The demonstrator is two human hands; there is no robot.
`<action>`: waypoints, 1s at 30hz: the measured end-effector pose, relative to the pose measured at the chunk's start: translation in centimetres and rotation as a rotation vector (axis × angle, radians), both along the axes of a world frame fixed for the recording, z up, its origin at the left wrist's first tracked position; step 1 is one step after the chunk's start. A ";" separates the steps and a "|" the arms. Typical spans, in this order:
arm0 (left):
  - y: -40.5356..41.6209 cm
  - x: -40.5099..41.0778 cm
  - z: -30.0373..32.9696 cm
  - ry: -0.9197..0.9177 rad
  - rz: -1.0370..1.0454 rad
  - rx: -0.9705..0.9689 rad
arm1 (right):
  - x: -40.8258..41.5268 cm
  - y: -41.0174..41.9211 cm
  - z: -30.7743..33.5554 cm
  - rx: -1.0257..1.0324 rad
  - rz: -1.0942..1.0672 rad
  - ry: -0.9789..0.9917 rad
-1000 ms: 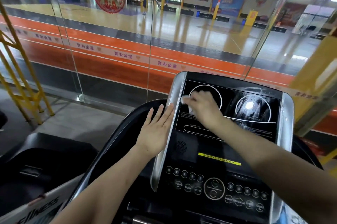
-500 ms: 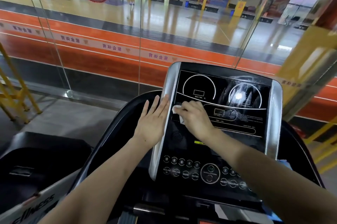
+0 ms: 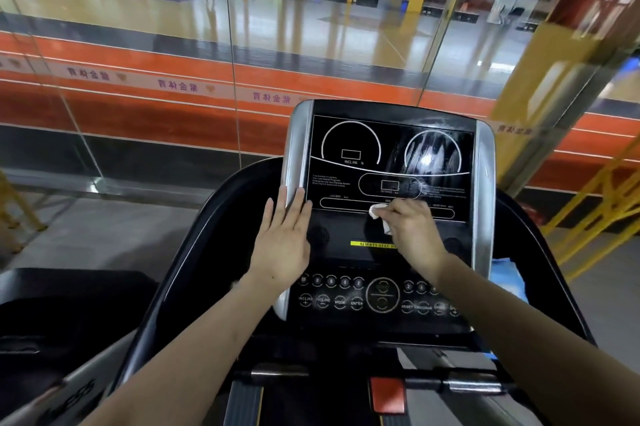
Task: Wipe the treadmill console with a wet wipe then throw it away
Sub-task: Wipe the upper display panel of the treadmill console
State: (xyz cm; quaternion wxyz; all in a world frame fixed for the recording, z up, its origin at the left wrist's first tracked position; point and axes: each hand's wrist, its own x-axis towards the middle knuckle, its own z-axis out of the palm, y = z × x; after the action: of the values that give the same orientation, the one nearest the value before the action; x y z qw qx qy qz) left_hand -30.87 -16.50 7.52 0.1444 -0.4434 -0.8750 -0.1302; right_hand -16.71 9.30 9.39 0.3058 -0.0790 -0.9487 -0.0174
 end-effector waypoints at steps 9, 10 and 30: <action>1.2 2.3 0.1 0.049 0.000 0.007 | -4.5 -5.2 0.0 -0.028 0.125 0.006; 1.6 2.6 0.2 0.049 -0.007 0.011 | -3.6 -4.2 -0.1 -0.025 0.110 -0.008; 11.1 8.9 1.5 0.025 -0.041 -0.021 | 0.7 10.7 7.3 -0.002 -0.107 0.142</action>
State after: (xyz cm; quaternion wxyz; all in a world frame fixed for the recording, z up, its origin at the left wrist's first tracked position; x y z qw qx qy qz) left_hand -22.00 -5.42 9.06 0.1481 -0.4642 -0.8652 -0.1185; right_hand -15.97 20.04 16.73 0.3709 -0.1310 -0.9190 -0.0271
